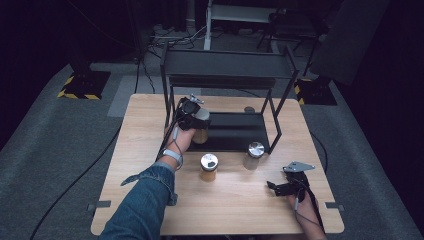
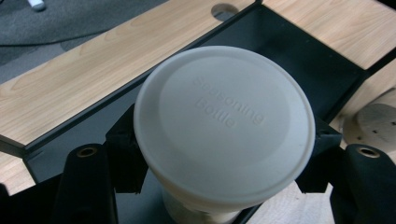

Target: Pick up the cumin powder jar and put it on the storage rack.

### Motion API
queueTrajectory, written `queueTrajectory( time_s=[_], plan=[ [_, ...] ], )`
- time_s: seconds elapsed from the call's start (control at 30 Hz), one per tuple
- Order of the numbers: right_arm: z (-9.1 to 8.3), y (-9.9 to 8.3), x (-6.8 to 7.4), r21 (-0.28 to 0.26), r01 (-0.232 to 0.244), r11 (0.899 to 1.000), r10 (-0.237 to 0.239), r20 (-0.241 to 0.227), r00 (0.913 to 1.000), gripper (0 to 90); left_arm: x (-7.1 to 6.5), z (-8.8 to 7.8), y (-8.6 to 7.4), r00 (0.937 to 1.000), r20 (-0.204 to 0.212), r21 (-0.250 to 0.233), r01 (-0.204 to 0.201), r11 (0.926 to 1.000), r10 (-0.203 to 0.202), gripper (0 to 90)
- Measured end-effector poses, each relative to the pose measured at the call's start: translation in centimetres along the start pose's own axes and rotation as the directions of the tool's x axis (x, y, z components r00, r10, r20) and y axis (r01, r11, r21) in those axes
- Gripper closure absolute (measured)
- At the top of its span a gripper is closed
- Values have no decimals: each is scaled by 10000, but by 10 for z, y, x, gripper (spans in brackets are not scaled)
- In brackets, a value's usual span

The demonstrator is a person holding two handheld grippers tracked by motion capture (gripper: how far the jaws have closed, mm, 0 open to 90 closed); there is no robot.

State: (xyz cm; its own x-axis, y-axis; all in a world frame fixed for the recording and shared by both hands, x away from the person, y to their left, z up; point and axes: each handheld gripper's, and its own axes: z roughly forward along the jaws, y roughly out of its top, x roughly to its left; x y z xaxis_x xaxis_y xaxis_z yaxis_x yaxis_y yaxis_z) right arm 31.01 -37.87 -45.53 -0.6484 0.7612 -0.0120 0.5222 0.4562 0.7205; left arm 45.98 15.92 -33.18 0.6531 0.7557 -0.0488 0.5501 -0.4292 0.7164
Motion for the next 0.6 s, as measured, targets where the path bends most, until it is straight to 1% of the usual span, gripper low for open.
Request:
queueTrajectory(
  time_s=[0.03, 0.13, 0.2, 0.4, 0.43, 0.47, 0.53, 0.57, 0.6],
  plan=[
    [0, 0, 0, 0, 2, 10000, -2, 0, 10000, 29, -1, 1, 1, 10000, -37, 36, -88, 10000, 88, 331],
    [0, 0, 0, -2, 3, 10000, -3, 1, 10000, 29, -4, 5, 4, 9998, -83, 72, -187, 9998, 188, 331],
    [0, 0, 0, 0, 8, 10000, -8, 0, 10000, 28, -4, 8, 6, 9999, -43, 87, -107, 9999, 108, 330],
    [0, 0, 0, 2, 12, 10000, -12, -1, 10000, 28, -3, 15, 10, 9999, -90, 170, -46, 9998, 48, 330],
    [0, 0, 0, 0, 12, 10000, -12, -1, 10000, 28, -3, 16, 10, 9999, -103, 199, -56, 9998, 58, 330],
    [0, 0, 0, 1, 11, 10000, -11, -1, 10000, 28, -4, 16, 11, 9998, -175, 212, 19, 9998, -15, 330],
    [0, 0, 0, 2, 12, 10000, -12, -1, 10000, 28, -2, 19, 11, 9999, -158, 191, -43, 9998, 46, 330],
    [0, 0, 0, 1, 12, 10000, -12, -1, 10000, 28, -2, 20, 10, 9998, -169, 165, 67, 9998, -64, 330],
    [0, 0, 0, 1, 13, 10000, -13, -2, 10000, 28, -1, 20, 11, 9998, -163, 192, 76, 9998, -73, 330]
  ],
)
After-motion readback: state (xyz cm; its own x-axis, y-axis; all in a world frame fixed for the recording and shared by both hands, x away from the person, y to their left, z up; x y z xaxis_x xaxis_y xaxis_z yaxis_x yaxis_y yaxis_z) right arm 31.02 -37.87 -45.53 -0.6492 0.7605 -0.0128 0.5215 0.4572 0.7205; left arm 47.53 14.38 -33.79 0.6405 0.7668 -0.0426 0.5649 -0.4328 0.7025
